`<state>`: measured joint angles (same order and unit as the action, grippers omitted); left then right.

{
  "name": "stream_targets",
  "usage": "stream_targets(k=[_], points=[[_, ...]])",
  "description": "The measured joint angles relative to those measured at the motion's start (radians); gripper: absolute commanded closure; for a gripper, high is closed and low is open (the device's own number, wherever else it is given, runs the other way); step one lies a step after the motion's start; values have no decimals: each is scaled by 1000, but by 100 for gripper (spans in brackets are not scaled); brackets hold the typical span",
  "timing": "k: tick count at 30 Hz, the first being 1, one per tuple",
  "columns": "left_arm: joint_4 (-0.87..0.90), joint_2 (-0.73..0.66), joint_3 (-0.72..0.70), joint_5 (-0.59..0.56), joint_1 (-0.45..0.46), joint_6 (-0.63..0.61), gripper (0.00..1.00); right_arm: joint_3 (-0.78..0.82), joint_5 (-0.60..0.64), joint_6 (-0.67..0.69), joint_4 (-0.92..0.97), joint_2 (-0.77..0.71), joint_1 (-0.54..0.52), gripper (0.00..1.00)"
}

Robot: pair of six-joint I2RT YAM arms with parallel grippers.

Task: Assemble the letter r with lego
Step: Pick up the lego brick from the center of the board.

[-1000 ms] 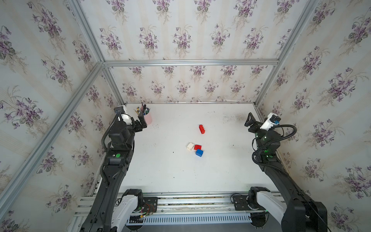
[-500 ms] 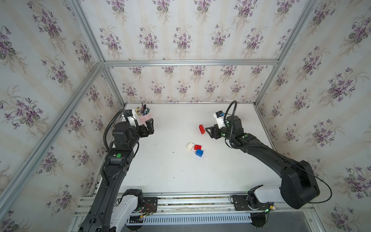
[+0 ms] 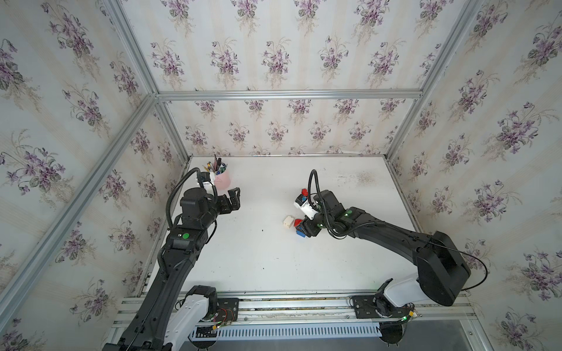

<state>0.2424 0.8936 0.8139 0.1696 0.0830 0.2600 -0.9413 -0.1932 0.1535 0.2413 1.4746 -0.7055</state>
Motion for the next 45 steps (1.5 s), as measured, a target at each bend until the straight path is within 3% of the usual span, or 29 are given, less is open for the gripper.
stream_targets(k=[6, 14, 35, 45], points=[[0, 28, -3, -3, 1, 10, 0, -53, 17, 3, 12, 68, 0, 53], [-2, 38, -14, -3, 3, 14, 0, -90, 39, 11, 84, 189, -1, 61], [-4, 55, -39, -10, 7, 41, 0, -119, 70, 14, 139, 281, -9, 56], [-7, 73, -45, -11, 8, 49, 0, -124, 77, 31, 131, 294, -13, 59]])
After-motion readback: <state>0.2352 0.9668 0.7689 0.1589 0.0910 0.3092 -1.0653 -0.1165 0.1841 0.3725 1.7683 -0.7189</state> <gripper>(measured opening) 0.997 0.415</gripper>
